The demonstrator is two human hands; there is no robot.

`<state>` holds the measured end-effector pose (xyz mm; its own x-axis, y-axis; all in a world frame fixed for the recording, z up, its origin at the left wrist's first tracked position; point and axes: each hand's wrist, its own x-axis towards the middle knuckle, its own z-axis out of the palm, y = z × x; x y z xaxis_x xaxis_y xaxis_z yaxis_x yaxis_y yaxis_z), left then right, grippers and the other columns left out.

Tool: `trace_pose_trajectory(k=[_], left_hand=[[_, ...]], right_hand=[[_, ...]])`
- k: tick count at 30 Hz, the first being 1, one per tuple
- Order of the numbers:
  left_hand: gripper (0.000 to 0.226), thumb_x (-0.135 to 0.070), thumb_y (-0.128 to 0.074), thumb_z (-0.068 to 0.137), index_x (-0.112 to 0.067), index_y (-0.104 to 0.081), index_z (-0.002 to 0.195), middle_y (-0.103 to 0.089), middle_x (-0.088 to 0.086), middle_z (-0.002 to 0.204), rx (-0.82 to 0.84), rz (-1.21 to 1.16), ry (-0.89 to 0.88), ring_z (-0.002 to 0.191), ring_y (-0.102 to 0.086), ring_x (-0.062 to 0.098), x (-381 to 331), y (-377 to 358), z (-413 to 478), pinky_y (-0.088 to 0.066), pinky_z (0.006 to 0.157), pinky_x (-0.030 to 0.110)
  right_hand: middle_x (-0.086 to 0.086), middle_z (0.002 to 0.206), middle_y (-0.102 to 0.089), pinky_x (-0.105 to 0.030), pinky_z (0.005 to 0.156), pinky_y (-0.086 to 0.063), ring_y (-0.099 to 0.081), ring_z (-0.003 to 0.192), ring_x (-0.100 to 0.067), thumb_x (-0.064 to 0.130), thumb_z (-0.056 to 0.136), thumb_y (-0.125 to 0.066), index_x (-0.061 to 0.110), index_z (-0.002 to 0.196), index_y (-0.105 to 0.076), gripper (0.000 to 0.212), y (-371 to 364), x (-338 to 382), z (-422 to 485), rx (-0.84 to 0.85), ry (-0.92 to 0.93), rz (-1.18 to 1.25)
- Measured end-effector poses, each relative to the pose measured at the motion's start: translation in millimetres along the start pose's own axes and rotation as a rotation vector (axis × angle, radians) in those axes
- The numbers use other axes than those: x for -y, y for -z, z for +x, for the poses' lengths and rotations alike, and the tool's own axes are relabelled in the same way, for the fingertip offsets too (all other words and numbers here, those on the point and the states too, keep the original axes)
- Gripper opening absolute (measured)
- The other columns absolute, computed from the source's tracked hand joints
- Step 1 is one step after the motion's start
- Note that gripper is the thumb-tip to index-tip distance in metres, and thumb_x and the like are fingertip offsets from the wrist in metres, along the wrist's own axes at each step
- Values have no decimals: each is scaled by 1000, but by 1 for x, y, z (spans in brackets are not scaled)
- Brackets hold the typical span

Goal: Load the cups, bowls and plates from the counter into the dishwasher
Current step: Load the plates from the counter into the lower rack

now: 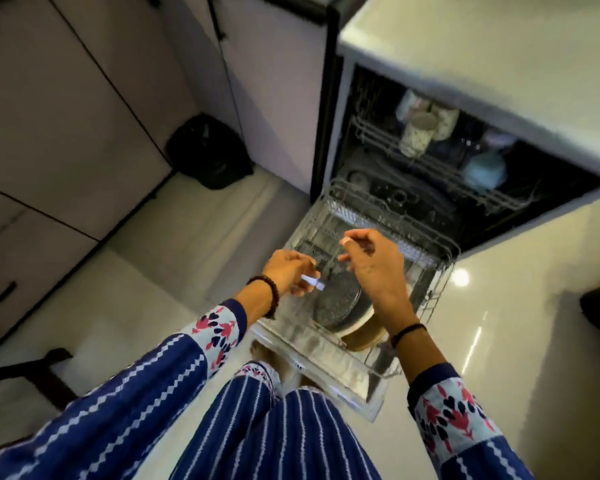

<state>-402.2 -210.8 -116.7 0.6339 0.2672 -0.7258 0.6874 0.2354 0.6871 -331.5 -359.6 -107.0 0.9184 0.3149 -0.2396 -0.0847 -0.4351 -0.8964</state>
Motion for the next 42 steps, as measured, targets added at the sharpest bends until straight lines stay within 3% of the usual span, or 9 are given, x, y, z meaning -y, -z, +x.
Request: trace_pose_trajectory(k=[4,11,15,21,27,33,42], left_hand=[[13,-9,-54,94,-3,-65,99,-71,9,83,-41,79,-143,63,-63,22,-47,39,-28,-49,48,23],[14,-18,-54,96,-11,-66,98,-72,2,87,-171,201,-350,62,-67,14,-113,109,-46,-49,50,22],[14,-19,-56,96,-9,-65,102,-71,-2,83,-186,195,-396,62,-68,14,-131,148,-50,-50,49,21],[17,-21,-57,96,-8,-66,103,-71,-4,80,-192,135,-406,63,-68,15,-157,244,-29,-56,71,35],[17,-19,-52,98,-9,-64,105,-71,2,89,-177,129,-402,64,-66,14,-183,344,-11,-52,52,23],[13,-20,-52,98,-15,-63,94,-72,2,89,-156,140,-370,66,-67,16,-208,445,1,-51,53,24],[15,-20,-52,99,-11,-62,103,-71,2,88,-128,101,-402,68,-67,13,-267,516,38,-54,55,22]], right_hand=[[-1,92,-74,-30,71,-59,-73,75,-12,24,96,-64,16,101,-69,11,-12,59,-2,79,48,57],[-2,90,-76,-20,61,-53,-74,73,-13,20,96,-65,14,100,-69,9,-40,139,6,216,147,27],[-2,88,-76,-26,63,-56,-74,73,-17,18,95,-65,14,99,-69,8,-60,170,21,242,180,-23],[-6,90,-76,-29,65,-58,-74,73,-18,17,95,-66,14,100,-69,6,-141,227,53,262,236,-63],[-3,91,-75,-21,62,-55,-74,75,-16,18,96,-65,17,101,-68,6,-226,276,78,234,214,-26],[-1,93,-76,-25,66,-56,-74,77,-15,19,97,-63,16,105,-68,9,-309,321,105,197,184,67],[-2,97,-75,-21,64,-54,-74,80,-17,19,98,-62,15,109,-67,12,-370,374,159,211,217,77]])
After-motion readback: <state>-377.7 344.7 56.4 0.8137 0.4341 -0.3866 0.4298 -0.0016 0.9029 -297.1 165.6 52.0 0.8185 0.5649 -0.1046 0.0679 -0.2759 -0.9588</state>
